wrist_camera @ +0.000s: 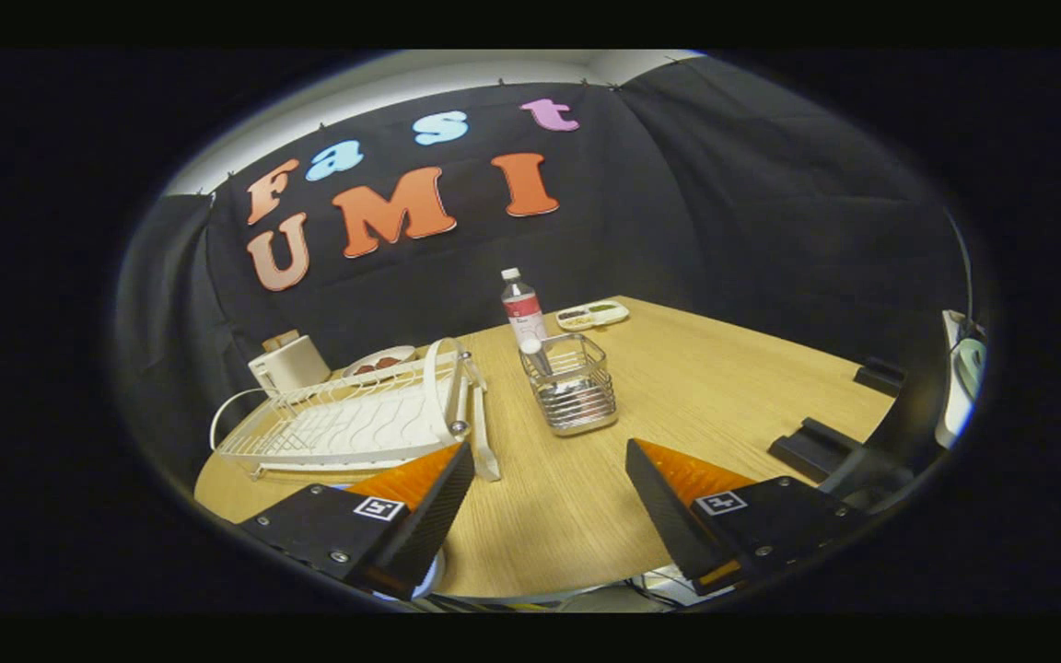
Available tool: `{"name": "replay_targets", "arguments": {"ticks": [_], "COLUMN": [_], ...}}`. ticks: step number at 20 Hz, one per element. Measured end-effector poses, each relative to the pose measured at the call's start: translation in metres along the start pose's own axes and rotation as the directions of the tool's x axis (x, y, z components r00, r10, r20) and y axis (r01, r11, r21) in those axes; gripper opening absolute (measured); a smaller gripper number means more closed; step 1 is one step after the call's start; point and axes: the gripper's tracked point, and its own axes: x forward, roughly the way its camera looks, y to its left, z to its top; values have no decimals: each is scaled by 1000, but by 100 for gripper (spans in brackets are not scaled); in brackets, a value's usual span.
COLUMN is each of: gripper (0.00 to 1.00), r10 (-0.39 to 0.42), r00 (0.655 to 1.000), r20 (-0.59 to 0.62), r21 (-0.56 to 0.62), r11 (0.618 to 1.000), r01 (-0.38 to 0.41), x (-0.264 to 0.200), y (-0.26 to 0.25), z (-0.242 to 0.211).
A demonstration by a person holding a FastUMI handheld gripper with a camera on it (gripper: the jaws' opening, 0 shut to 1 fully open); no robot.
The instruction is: Take the plate from the dish rack, then take the spoon from the basket and place it into the plate.
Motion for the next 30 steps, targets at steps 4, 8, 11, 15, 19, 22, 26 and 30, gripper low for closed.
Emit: {"name": "replay_targets", "arguments": {"ticks": [4, 8, 11, 15, 19, 22, 26, 30], "gripper": [98, 98, 96, 83, 47, 18, 7, 7], "r10": [-28, -76, -60, -21, -6, 15, 13, 21], "r00": [999, 991, 989, 983, 981, 980, 975, 961], "r20": [46, 109, 135, 182, 194, 198, 223, 277], "r21": [-28, -98, -149, -174, -225, -213, -222, -248], "r11": [999, 991, 986, 983, 973, 977, 974, 967], "r01": [29, 87, 80, 53, 50, 28, 38, 50], "x": [11, 31, 43, 57, 68, 69, 66, 47], "y": [-10, -21, -15, -1, 8, 14, 14, 19], "z": [16, 32, 40, 58, 60, 62, 70, 91]}}
